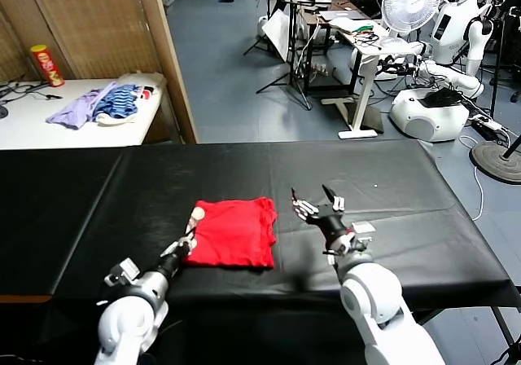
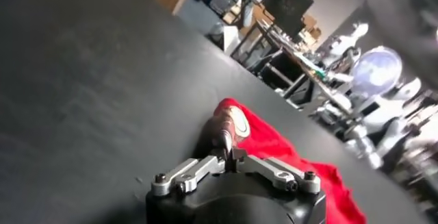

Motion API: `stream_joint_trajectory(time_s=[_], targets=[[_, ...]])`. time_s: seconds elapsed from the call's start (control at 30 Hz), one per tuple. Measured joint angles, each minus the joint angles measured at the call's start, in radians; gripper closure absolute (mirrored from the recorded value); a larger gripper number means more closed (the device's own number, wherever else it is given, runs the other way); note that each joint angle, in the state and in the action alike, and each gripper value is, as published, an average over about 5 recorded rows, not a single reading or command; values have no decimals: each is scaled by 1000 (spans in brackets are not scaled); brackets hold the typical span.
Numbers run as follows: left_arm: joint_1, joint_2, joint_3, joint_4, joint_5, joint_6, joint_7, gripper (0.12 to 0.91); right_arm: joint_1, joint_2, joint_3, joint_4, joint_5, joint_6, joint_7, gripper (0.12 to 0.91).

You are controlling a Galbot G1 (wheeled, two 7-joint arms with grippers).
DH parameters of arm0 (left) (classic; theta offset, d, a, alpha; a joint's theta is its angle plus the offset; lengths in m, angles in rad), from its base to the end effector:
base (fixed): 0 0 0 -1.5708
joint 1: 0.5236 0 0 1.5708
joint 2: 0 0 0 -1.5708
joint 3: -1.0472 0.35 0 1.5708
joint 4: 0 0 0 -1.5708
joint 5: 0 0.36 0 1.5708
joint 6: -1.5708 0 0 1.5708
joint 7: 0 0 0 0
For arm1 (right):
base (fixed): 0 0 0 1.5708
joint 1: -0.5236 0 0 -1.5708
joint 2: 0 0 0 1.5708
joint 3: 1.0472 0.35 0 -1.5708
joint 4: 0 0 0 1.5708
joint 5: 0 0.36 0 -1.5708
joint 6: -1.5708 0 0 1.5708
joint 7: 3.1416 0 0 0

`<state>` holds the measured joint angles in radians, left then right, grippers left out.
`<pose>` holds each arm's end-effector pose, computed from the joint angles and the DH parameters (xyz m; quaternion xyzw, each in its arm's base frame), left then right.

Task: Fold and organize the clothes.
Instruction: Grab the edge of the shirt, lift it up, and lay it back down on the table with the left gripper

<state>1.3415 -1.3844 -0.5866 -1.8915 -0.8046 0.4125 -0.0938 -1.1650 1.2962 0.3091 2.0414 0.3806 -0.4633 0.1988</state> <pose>0.2600 0.0650 -0.3175 -0.0219 -0.9390 0.2832 0.1937 0.2880 0.0151 -0.2338 0.0858 -0.9904 -0.0353 0.1020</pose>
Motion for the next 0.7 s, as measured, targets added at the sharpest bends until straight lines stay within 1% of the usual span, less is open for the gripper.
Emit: stream_joint_trajectory(time_s=[0.1, 0.2, 0.3, 0.4, 0.57, 0.7], targets=[[9, 12, 3, -16, 162, -8, -5, 871, -25, -1, 19, 6, -37, -32, 5, 227], [21, 35, -5, -34, 345, -14, -10, 872, -45, -1, 28, 5, -55, -43, 6, 227], [34, 72, -22, -50, 518, -24, -8, 872, -53, 1, 28, 2, -60, -48, 5, 227], [47, 121, -45, -65, 669, -36, -3, 872, -53, 3, 23, -1, -61, -51, 5, 227], [71, 226, -107, -99, 869, -43, -2, 872, -48, 4, 14, -5, -60, -54, 5, 227], [92, 293, -160, -145, 980, -59, 0, 872, -49, 8, 10, -7, -58, -55, 4, 227]])
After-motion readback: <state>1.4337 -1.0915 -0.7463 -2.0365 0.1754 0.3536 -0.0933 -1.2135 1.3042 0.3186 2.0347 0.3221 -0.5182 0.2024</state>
